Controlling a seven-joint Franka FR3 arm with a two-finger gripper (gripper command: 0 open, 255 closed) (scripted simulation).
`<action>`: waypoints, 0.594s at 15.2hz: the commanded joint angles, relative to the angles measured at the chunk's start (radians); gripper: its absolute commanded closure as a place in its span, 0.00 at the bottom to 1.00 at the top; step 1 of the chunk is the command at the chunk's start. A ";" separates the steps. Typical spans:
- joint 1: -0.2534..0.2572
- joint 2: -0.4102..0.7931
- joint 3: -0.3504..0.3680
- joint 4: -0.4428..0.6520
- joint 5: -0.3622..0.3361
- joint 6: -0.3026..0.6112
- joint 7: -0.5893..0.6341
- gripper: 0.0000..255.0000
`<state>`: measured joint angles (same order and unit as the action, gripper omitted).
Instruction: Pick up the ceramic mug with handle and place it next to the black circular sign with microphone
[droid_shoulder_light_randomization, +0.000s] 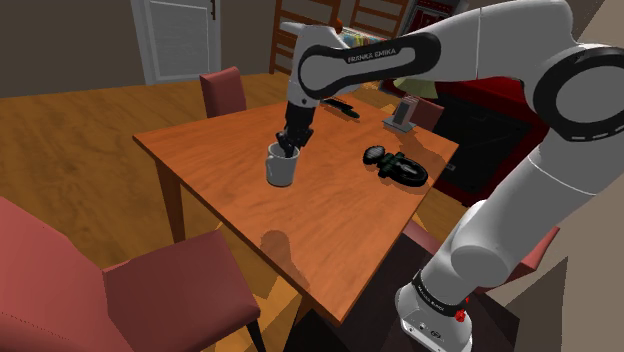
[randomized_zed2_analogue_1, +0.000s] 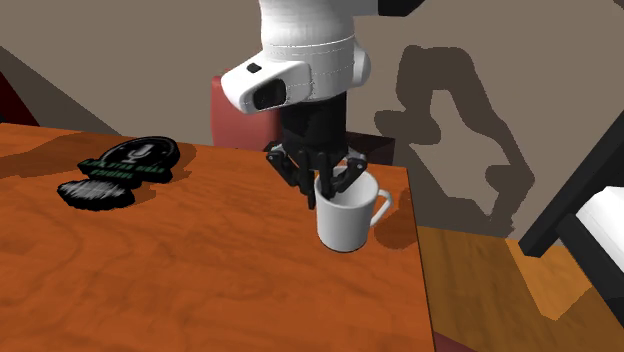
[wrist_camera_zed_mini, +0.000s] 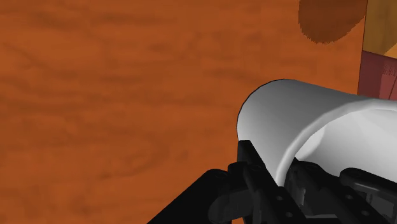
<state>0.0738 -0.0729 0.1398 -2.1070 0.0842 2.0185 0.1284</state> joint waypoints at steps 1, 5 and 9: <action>0.000 -0.008 0.000 0.018 0.000 -0.026 0.002 1.00; 0.000 -0.021 -0.001 0.058 0.000 -0.079 0.004 1.00; -0.001 -0.030 -0.002 0.101 0.000 -0.132 0.007 1.00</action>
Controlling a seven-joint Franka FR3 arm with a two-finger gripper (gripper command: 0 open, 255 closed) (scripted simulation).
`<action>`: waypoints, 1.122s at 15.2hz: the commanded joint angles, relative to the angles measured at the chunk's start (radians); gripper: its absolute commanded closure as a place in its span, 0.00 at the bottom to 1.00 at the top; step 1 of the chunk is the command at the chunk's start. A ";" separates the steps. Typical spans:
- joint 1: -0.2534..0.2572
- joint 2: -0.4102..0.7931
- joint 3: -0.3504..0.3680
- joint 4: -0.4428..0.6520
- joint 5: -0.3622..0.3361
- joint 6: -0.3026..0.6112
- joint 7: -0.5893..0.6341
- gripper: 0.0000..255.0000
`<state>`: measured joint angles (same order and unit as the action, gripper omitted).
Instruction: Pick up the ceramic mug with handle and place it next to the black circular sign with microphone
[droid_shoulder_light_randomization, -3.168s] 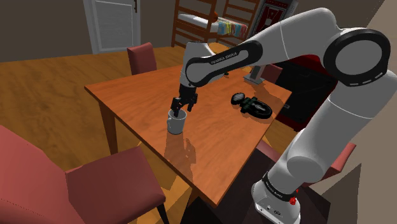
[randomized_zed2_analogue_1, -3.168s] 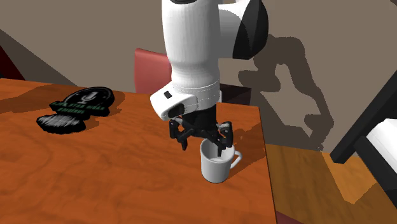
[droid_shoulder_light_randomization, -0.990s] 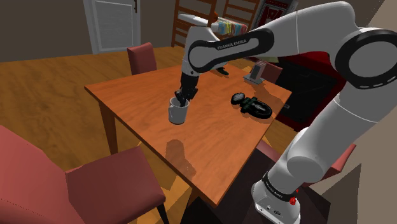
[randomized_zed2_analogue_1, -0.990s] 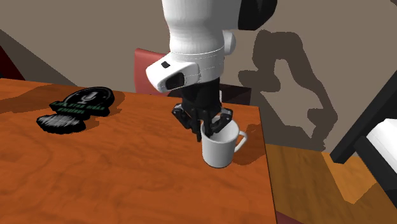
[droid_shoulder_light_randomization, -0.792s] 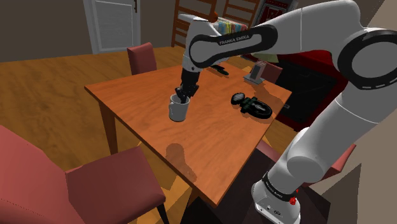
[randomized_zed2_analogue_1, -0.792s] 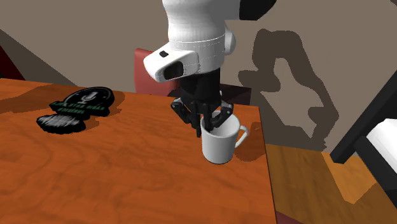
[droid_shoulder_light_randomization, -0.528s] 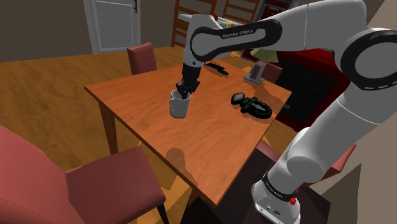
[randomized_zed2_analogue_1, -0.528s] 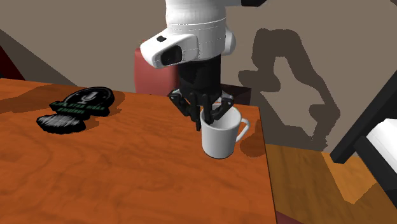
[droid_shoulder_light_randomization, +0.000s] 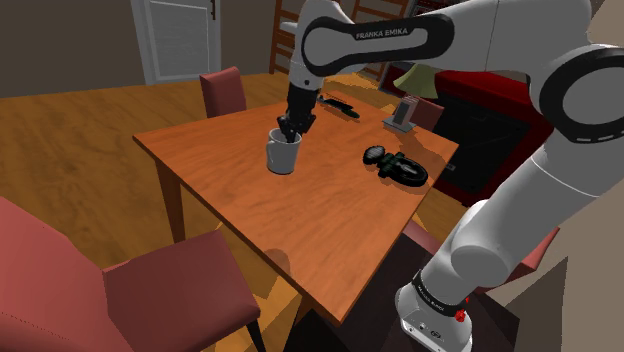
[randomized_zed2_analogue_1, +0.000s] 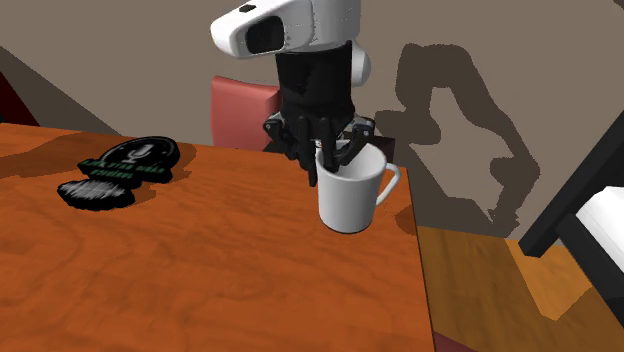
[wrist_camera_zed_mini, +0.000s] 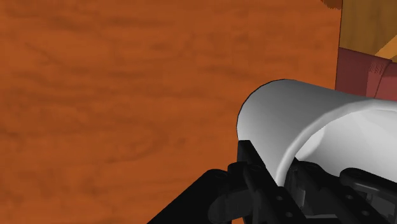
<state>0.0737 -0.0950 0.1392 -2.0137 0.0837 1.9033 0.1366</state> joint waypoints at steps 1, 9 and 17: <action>-0.001 -0.010 -0.002 0.020 0.000 -0.030 -0.001 1.00; -0.055 -0.061 -0.071 0.003 -0.007 -0.072 -0.119 1.00; -0.140 -0.083 -0.185 -0.018 -0.033 -0.086 -0.309 1.00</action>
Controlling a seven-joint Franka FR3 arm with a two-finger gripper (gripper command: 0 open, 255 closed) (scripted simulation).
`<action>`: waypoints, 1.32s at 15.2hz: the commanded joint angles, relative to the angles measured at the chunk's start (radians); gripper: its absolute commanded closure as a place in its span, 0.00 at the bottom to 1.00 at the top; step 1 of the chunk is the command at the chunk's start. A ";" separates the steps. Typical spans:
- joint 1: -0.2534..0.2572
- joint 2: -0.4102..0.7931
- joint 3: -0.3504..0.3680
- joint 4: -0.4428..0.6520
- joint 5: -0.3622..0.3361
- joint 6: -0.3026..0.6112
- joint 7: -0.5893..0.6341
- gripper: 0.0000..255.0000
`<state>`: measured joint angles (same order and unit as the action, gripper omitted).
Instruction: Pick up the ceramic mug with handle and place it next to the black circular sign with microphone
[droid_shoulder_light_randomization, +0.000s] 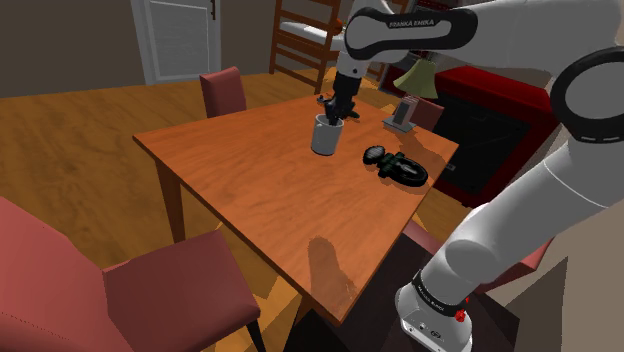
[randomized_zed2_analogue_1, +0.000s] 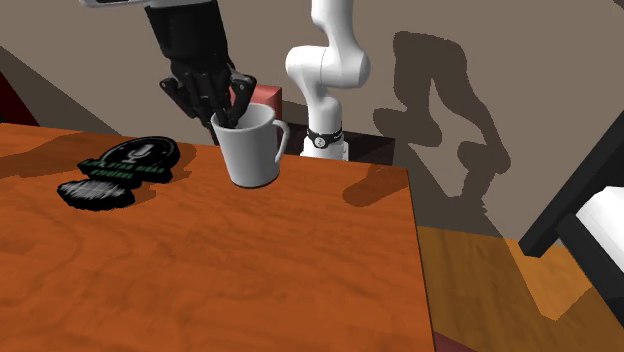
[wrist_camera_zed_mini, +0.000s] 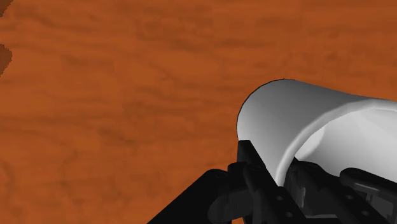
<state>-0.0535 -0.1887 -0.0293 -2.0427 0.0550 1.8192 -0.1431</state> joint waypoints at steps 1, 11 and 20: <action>-0.023 0.012 -0.032 0.014 -0.008 -0.003 -0.053 1.00; -0.129 0.085 -0.173 0.100 -0.029 -0.028 -0.294 1.00; -0.195 0.182 -0.251 0.173 -0.018 -0.012 -0.444 1.00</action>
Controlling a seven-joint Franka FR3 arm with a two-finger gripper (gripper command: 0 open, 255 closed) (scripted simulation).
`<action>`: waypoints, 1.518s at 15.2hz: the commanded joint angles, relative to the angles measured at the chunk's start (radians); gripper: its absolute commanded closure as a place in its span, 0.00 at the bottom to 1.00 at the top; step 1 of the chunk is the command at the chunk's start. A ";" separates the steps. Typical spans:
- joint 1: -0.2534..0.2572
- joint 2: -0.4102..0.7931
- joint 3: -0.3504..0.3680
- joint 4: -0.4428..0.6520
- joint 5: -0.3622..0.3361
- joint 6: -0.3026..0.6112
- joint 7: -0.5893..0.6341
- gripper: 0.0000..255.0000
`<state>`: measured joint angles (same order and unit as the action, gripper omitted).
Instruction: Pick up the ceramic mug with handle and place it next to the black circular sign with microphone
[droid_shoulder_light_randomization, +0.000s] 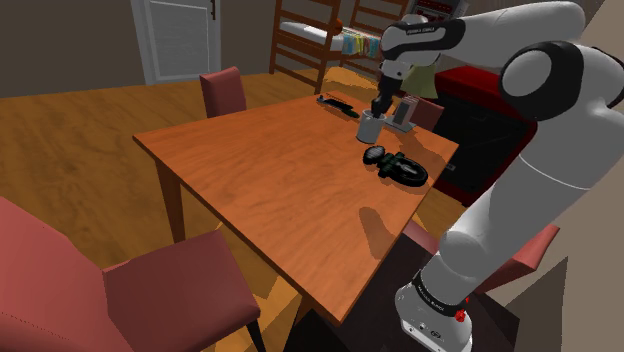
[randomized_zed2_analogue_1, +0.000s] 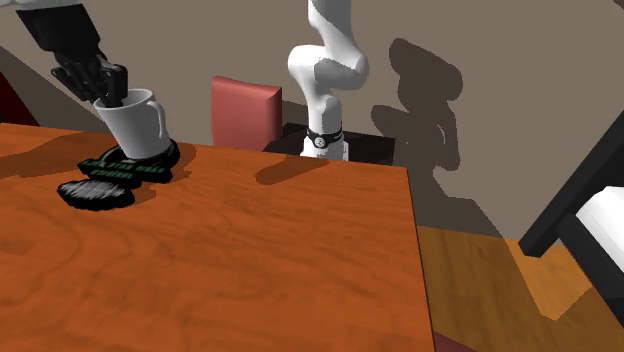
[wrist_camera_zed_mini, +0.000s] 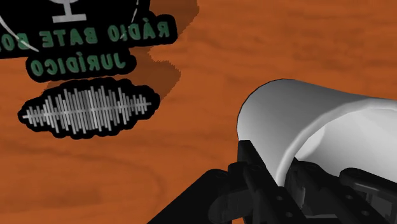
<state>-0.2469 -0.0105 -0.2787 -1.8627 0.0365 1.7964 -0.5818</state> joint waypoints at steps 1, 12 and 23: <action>-0.002 0.005 -0.002 -0.019 0.001 0.024 -0.006 1.00; -0.003 0.036 -0.003 -0.133 0.012 0.167 -0.018 1.00; -0.005 0.092 -0.003 -0.220 0.034 0.307 -0.037 1.00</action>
<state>-0.2523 0.0766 -0.2818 -2.0756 0.0684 2.0915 -0.6174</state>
